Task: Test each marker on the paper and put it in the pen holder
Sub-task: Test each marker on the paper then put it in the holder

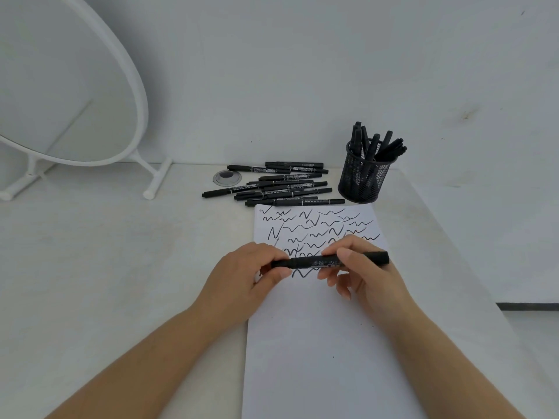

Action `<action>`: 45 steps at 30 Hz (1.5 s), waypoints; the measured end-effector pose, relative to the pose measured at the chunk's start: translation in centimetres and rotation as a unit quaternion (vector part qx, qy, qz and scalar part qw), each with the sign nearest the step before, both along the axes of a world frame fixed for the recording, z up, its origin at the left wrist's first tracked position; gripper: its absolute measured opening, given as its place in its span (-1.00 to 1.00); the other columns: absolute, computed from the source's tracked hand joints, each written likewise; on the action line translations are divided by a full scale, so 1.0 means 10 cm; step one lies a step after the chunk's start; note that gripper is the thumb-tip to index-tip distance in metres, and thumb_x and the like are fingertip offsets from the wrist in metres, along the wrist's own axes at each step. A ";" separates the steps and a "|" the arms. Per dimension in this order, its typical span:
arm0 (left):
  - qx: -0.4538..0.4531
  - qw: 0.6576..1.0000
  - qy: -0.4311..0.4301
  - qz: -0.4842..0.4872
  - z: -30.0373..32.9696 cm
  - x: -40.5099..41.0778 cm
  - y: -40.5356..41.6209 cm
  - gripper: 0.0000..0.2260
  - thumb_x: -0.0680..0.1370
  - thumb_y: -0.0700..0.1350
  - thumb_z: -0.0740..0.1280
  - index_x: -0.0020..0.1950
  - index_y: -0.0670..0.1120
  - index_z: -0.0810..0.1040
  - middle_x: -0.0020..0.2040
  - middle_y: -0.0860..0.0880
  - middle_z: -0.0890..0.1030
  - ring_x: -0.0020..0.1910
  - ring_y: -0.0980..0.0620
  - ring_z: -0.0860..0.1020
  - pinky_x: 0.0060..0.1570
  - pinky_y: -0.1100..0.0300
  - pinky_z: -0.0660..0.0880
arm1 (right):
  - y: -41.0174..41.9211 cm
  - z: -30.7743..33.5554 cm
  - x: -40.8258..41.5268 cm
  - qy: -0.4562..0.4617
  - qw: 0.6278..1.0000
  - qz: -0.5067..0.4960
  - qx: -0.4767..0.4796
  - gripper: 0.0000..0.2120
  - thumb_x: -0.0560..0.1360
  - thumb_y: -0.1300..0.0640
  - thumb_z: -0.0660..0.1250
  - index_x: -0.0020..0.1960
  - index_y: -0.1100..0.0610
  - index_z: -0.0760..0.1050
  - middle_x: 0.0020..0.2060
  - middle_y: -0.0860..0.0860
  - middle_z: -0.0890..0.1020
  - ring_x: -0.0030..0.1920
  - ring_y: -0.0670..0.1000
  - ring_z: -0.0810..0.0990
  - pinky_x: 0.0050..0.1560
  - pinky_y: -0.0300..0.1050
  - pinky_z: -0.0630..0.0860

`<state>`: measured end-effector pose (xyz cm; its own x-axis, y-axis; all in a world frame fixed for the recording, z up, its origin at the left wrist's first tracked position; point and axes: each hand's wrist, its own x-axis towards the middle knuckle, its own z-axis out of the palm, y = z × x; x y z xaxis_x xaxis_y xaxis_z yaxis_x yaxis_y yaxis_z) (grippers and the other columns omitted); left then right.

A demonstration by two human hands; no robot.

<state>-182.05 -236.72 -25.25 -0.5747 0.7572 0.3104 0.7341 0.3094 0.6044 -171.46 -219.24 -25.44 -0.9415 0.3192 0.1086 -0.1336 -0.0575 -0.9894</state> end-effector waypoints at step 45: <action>0.022 0.985 -0.169 -0.034 0.02 0.11 0.05 -0.82 0.46 0.08 0.19 -0.32 0.16 0.49 -0.49 0.16 0.40 -0.51 0.17 0.31 -0.47 0.38 0.20 | -0.06 -0.02 -0.05 0.007 0.997 -0.052 -0.050 -0.76 0.36 0.15 0.15 -0.45 0.09 0.46 -0.64 0.02 0.39 -0.60 -0.01 0.27 -0.53 -0.27 0.19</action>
<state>-180.95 -236.21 -25.05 -0.5989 0.7877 0.1440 0.5066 0.2334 0.8300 -171.92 -219.84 -25.60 -0.9012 0.4253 0.0832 -0.1571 -0.1416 -0.9774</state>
